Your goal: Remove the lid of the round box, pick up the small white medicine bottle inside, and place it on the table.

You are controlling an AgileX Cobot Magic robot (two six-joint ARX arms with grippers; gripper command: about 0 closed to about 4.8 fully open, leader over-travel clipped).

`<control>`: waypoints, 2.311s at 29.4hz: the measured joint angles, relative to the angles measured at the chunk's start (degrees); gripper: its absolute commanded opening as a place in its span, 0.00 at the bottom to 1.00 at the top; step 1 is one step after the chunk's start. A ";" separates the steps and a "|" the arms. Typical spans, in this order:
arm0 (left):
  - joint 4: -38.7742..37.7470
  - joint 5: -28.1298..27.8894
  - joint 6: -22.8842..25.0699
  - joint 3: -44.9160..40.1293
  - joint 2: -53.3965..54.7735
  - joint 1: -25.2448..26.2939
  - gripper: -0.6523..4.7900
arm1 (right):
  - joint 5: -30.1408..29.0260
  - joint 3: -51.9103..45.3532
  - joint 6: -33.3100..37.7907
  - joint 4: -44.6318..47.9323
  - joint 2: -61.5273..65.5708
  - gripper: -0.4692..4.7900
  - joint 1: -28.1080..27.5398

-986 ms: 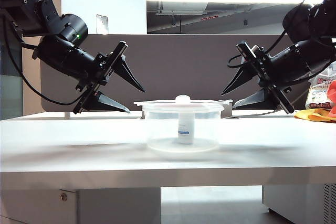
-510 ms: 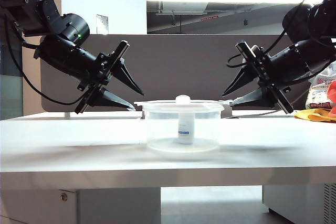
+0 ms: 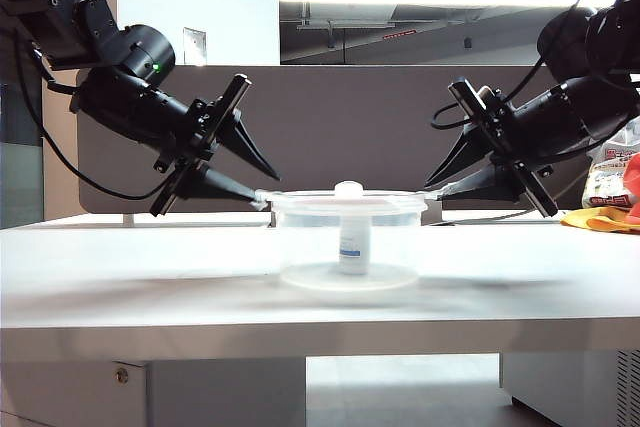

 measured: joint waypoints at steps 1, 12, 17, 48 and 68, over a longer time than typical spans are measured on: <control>0.02 0.02 -0.15 0.00 0.00 -0.09 0.37 | -0.04 0.00 0.02 0.00 0.24 0.20 0.00; 0.55 -0.04 -0.17 0.00 0.00 0.09 0.16 | -2.75 0.22 0.24 1.97 1.46 0.09 -0.22; 0.55 -0.02 -0.15 0.00 0.00 0.11 0.16 | -3.32 0.24 0.24 2.10 1.46 0.09 -0.24; -3.54 -1.27 -0.66 10.88 0.00 -5.27 0.11 | -8.48 7.02 4.44 5.11 1.95 0.09 -4.72; -3.10 3.45 -1.90 18.58 0.28 -10.51 0.31 | -15.69 11.47 8.72 6.32 0.13 0.09 -16.48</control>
